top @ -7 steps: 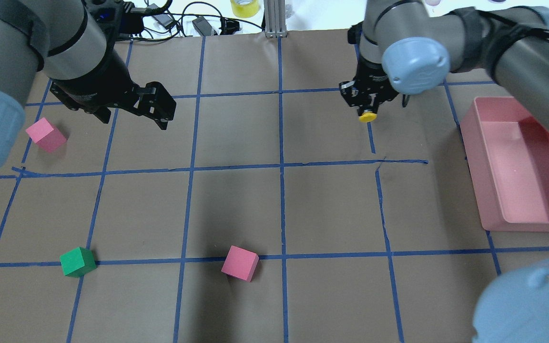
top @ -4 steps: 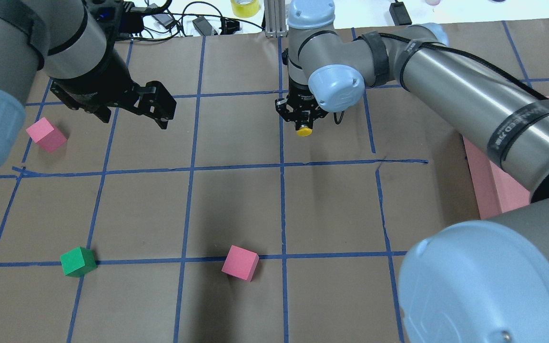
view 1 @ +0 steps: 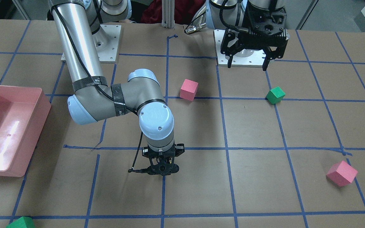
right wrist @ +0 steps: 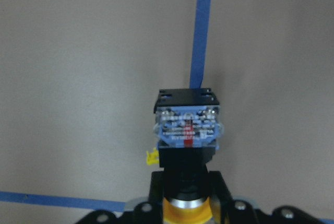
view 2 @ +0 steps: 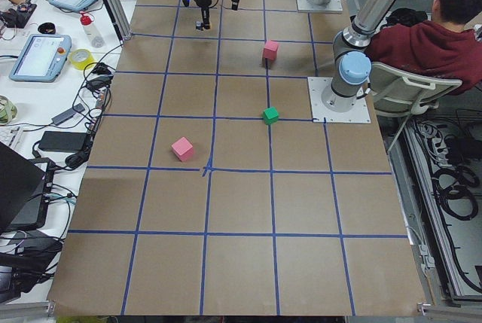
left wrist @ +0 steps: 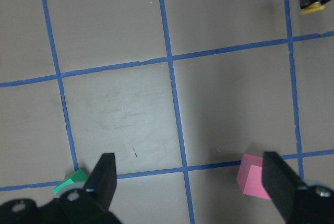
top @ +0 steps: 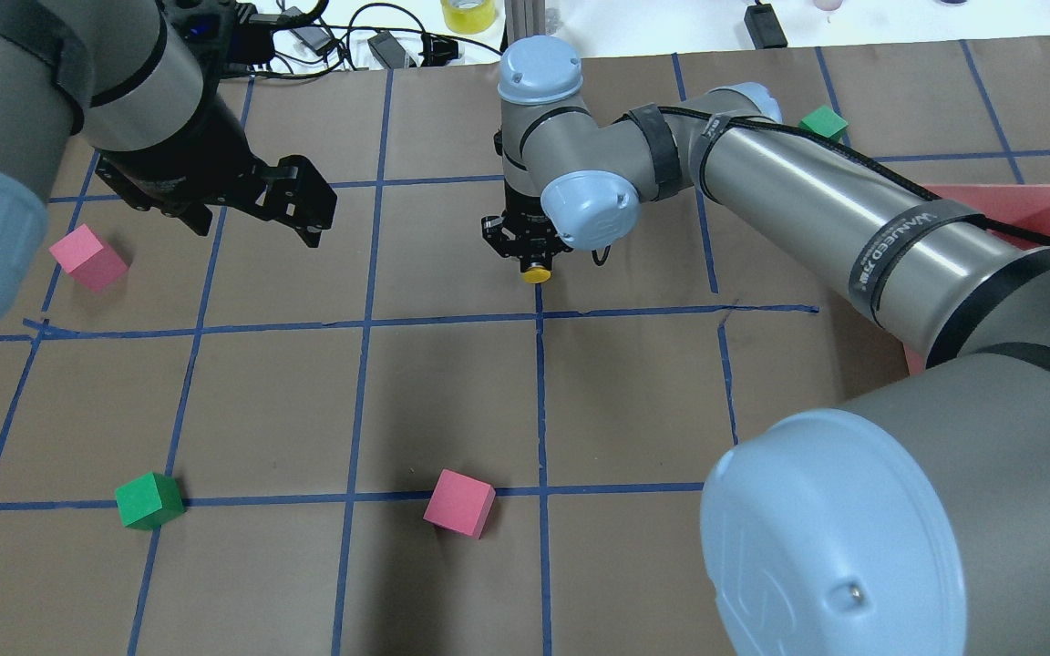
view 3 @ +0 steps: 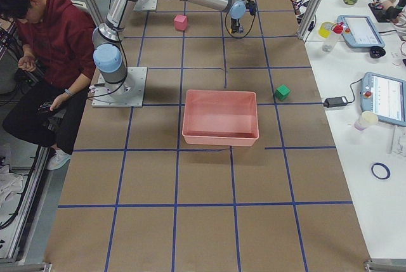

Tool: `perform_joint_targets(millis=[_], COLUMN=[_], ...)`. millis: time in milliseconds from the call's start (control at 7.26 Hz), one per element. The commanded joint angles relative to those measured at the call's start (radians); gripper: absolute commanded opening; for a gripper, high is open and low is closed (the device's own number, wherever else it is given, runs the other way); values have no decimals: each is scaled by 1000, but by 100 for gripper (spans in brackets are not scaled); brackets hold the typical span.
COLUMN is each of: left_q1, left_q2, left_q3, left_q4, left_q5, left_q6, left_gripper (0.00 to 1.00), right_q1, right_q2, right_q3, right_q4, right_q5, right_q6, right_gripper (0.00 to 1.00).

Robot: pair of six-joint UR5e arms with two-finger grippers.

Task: Align button upright
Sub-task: 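Carry the switch to the table center and set it down, right gripper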

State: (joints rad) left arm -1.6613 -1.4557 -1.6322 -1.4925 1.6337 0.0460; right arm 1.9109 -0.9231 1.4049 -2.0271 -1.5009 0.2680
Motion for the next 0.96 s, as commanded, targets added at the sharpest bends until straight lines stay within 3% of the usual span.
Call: perform_joint_targets(millis=[0,138,275,413,689,826], left_q1=[0,-1,-2,-2,-3,-5], left_q2=[0,0,-2,-20,-26,-41], left_q3=[0,0,2,3,14,12], left_q4=[0,0,1,3,-26,-29], left_q5=[0,-2,6,3,8,6], left_q6=[0,0,9,9,21,23], left_gripper=[100,100,100,100,100,100], right_q1=[5,5,5,5,5,-3], right_q2=[27,27,29,27,4,-81], right_q3=[-1,-3,-7,-6,-7,17], right_q4=[-24,-31,-33,-36,-36,-13], right_q5=[14,16,24,31,24,1], right_q6=[4,31,37,36,25,20], right_gripper=[10,21,46,98,100,100])
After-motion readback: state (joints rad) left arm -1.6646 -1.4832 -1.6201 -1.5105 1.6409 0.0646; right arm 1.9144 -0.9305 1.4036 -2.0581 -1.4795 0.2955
